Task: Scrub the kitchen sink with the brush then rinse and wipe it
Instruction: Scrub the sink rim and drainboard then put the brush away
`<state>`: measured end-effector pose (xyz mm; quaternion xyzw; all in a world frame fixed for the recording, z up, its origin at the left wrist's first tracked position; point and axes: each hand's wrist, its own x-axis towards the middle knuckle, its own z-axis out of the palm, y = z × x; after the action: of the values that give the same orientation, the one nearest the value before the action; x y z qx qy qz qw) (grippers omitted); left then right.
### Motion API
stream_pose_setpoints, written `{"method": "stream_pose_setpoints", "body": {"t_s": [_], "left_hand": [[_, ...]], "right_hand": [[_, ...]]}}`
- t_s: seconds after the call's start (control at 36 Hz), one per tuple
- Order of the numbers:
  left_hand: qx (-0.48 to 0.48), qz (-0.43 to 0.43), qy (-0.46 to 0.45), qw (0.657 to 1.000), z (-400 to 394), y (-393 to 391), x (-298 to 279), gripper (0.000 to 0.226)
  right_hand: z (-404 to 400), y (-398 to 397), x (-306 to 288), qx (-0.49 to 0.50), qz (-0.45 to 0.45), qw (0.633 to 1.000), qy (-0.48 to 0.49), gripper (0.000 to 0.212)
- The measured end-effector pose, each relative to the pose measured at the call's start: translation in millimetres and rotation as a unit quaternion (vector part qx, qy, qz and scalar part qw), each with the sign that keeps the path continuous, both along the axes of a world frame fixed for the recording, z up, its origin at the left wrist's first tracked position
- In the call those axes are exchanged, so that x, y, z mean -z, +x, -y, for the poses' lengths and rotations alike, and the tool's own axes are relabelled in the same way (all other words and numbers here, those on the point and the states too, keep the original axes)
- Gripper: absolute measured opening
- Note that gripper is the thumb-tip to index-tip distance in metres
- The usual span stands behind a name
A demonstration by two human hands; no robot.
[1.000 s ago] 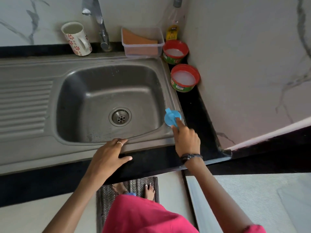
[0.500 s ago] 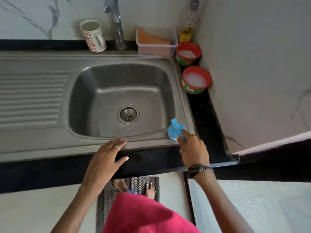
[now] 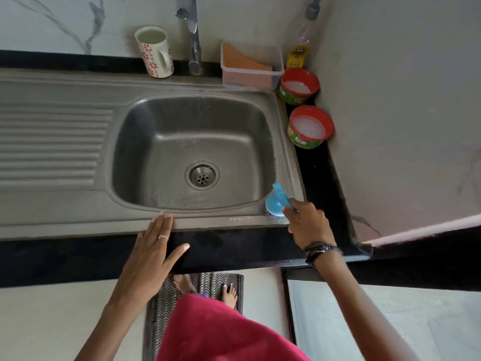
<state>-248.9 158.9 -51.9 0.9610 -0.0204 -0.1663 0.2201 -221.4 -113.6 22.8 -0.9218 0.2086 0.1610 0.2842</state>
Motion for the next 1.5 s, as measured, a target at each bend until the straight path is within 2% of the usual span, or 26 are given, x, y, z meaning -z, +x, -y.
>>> {"method": "stream_pose_setpoints", "body": {"t_s": [0.08, 0.25, 0.36, 0.56, 0.61, 0.69, 0.75, 0.89, 1.0, 1.11, 1.19, 1.31, 1.42, 1.5], "left_hand": [[-0.011, -0.011, 0.013, 1.000, -8, -4, 2, 0.077], [-0.004, -0.017, 0.053, 0.998, -13, -7, 3, 0.078], [0.010, -0.015, 0.065, 0.998, -16, -8, 3, 0.091], [0.000, 0.013, 0.071, 0.997, -21, -10, 9, 0.097], [-0.002, 0.013, 0.077, 0.997, -20, -10, 6, 0.096], [0.001, -0.006, 0.105, 0.994, -21, -10, 2, 0.088], [-0.007, -0.007, 0.105, 0.994, -22, -10, -1, 0.092], [-0.048, -0.018, 0.119, 0.992, -31, -7, -10, 0.073], [-0.058, -0.030, 0.112, 0.992, -47, -6, -12, 0.073], [-0.061, -0.037, 0.111, 0.991, -62, -7, -12, 0.072], [-0.067, -0.046, 0.100, 0.992, -71, -6, -11, 0.071], [-0.054, -0.055, 0.109, 0.991, -80, -1, -13, 0.070], [-0.033, -0.071, 0.113, 0.990, -87, 7, -16, 0.068], [-0.008, -0.082, 0.133, 0.988, -92, 14, -20, 0.064]], "right_hand": [[-40, 3, 1, -0.054, 0.003, 0.998, -0.013, 0.036], [-111, 12, 2, -0.147, -0.008, 0.989, 0.033, 0.034], [-78, 13, -1, -0.125, -0.011, 0.992, 0.029, 0.036], [-4, 20, -5, -0.009, -0.023, 0.998, -0.062, 0.038], [-19, 22, -5, -0.032, -0.032, 0.997, -0.059, 0.037], [-67, 24, 2, -0.117, -0.025, 0.991, -0.052, 0.035], [-106, 29, 7, -0.153, -0.012, 0.987, -0.049, 0.032], [-164, 35, 11, -0.205, 0.007, 0.978, -0.047, 0.028], [-133, 33, 14, -0.183, 0.009, 0.981, -0.066, 0.032], [-66, 31, 11, -0.083, -0.012, 0.993, -0.088, 0.035], [-52, 21, 4, -0.028, -0.012, 0.996, -0.081, 0.036], [-107, 2, 5, -0.084, 0.009, 0.992, -0.094, 0.038], [-168, 11, 7, -0.147, 0.005, 0.987, -0.064, 0.038], [-179, 12, 6, -0.177, 0.004, 0.981, -0.076, 0.040]]}}
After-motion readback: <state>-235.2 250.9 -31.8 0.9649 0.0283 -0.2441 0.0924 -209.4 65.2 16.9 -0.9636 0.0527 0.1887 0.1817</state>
